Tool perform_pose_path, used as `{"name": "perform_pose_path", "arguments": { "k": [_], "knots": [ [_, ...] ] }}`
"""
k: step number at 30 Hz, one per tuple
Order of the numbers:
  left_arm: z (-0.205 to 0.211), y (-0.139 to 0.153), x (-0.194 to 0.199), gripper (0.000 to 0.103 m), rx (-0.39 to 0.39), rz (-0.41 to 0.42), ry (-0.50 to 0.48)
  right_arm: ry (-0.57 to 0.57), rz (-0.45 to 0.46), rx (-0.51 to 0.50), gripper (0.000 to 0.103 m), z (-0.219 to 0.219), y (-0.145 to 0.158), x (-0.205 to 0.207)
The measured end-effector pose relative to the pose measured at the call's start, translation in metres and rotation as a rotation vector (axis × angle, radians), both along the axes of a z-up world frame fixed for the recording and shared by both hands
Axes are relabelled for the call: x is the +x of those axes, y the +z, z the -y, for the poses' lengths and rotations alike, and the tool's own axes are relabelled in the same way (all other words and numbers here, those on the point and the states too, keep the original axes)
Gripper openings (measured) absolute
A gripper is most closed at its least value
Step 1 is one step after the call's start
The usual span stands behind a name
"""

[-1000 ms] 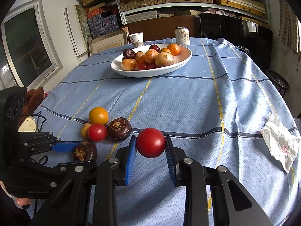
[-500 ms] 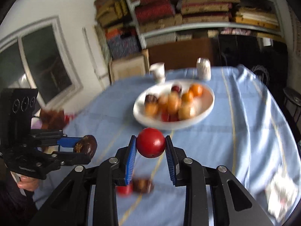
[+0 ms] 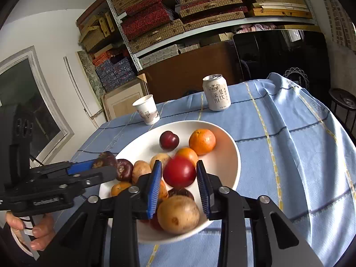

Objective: Organize fruits
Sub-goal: 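Carry both fruits onto the white plate and open both tools, then move both open tools back over the remaining fruits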

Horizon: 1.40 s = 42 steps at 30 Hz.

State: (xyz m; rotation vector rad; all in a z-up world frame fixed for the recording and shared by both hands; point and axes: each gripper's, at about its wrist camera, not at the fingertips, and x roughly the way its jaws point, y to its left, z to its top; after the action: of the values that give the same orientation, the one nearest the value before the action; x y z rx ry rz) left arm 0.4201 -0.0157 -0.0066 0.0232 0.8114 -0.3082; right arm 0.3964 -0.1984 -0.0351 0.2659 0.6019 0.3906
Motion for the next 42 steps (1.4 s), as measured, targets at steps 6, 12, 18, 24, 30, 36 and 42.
{"name": "perform_pose_path", "arguments": {
  "k": [6, 12, 18, 24, 30, 36, 42],
  "knots": [
    [-0.005, 0.018, -0.033, 0.094, 0.037, 0.115, 0.032, 0.036, 0.041, 0.020, 0.052, 0.004, 0.019, -0.033],
    [-0.024, 0.022, -0.109, 0.094, -0.008, 0.124, 0.011, 0.158, 0.078, -0.021, 0.063, -0.009, 0.037, -0.103],
    [-0.044, 0.002, -0.176, 0.095, -0.083, 0.096, -0.020, 0.224, 0.056, -0.198, 0.063, -0.026, 0.014, -0.146],
    [-0.053, -0.026, -0.199, 0.095, -0.124, 0.023, -0.014, 0.274, -0.096, -0.252, 0.063, -0.034, -0.019, -0.163],
    [-0.055, -0.025, -0.206, 0.095, -0.116, 0.040, 0.018, 0.311, -0.137, -0.310, 0.063, -0.041, -0.031, -0.174],
    [-0.057, -0.024, -0.210, 0.096, -0.062, 0.075, 0.088, 0.340, -0.155, -0.331, 0.063, -0.048, -0.035, -0.176],
    [-0.060, -0.024, -0.212, 0.098, -0.053, 0.073, 0.098, 0.359, -0.158, -0.359, 0.063, -0.054, -0.038, -0.179]
  ]
}}
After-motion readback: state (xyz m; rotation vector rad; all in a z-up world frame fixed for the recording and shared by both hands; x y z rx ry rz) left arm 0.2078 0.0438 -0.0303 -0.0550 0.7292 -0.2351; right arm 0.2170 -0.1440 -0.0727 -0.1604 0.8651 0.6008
